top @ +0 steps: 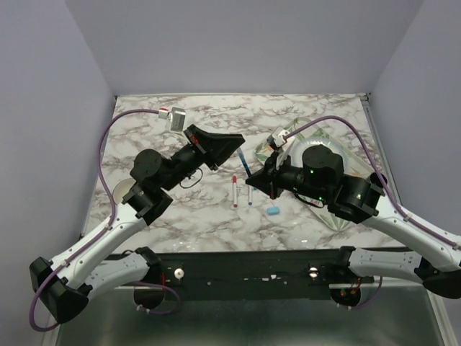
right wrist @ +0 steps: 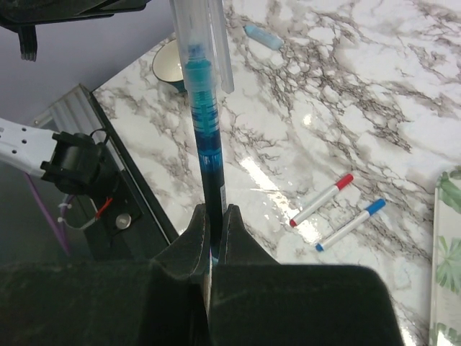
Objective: Insert the pens into the pen caps
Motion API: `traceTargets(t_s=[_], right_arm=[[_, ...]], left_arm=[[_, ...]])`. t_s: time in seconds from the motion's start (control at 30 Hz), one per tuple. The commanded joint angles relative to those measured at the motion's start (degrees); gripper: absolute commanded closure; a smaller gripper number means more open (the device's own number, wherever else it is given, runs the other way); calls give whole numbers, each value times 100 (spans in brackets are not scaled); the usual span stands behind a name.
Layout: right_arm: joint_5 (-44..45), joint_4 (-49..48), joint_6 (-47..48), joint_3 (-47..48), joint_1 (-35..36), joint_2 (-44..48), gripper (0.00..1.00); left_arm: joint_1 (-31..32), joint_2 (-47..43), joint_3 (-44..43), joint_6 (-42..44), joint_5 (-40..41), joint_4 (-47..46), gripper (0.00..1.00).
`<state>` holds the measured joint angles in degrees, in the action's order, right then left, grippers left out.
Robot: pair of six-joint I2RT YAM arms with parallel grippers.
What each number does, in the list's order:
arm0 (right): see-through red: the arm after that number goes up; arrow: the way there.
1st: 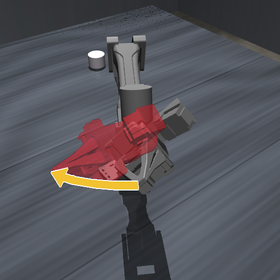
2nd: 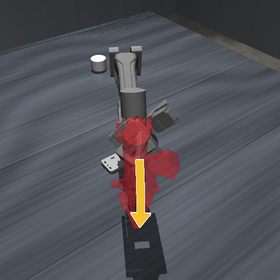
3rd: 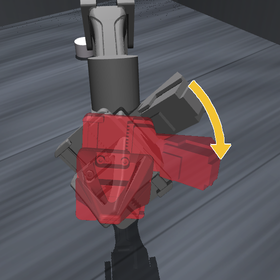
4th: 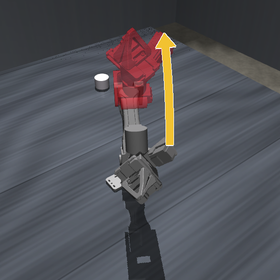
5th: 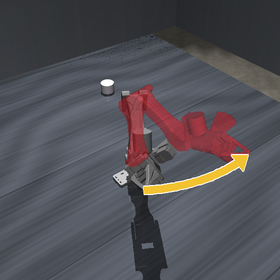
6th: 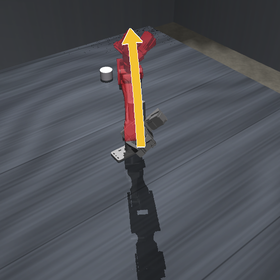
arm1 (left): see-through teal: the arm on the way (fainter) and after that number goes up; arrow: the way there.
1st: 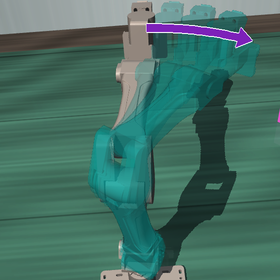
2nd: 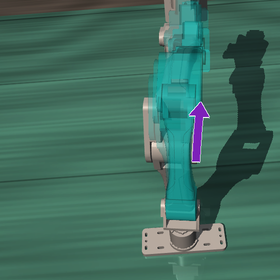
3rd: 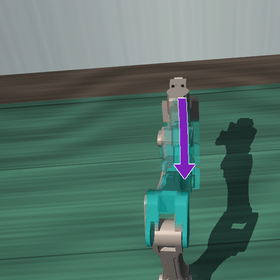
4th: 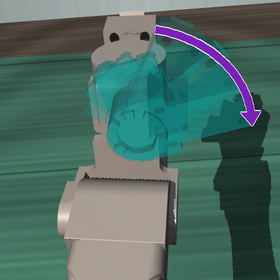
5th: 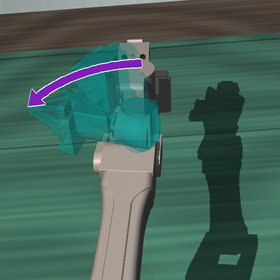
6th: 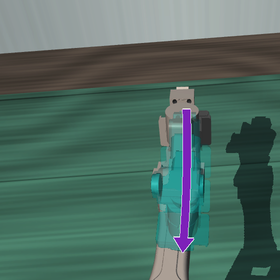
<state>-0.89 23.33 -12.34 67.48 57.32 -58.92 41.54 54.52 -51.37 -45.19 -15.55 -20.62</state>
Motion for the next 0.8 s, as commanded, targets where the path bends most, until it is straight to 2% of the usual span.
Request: traceTargets(t_s=[0.0, 0.13, 0.23, 0.4, 0.53, 0.57, 0.63, 0.67, 0.77], right_arm=[[1257, -3388, 389, 1144, -327, -128, 99], [1275, -3554, 470, 1110, -362, -156, 99], [1450, -3827, 373, 855, -362, -15, 99], [1600, -4144, 372, 389, -362, 275, 99], [951, -3916, 416, 336, -371, 293, 99], [558, -3898, 399, 257, -362, 310, 99], [125, -3968, 372, -129, -362, 354, 99], [-329, -4064, 329, -295, -362, 372, 99], [-903, -4239, 250, -806, -371, 407, 99]], left_arm=[[742, 313, 602, 9, -1600, 1745, 100], [768, 234, 795, -16, -1618, 1580, 100], [786, 331, 795, 220, -1538, 1912, 100], [680, -38, 1015, 362, -1433, 2027, 100], [575, -415, 902, 414, -1188, 2202, 100], [549, -494, 823, 519, -1083, 2377, 100], [469, -705, 508, 633, -689, 2606, 89], [434, -758, 393, 756, -582, 2781, 76], [399, -873, 32, 854, -405, 2766, 65]])
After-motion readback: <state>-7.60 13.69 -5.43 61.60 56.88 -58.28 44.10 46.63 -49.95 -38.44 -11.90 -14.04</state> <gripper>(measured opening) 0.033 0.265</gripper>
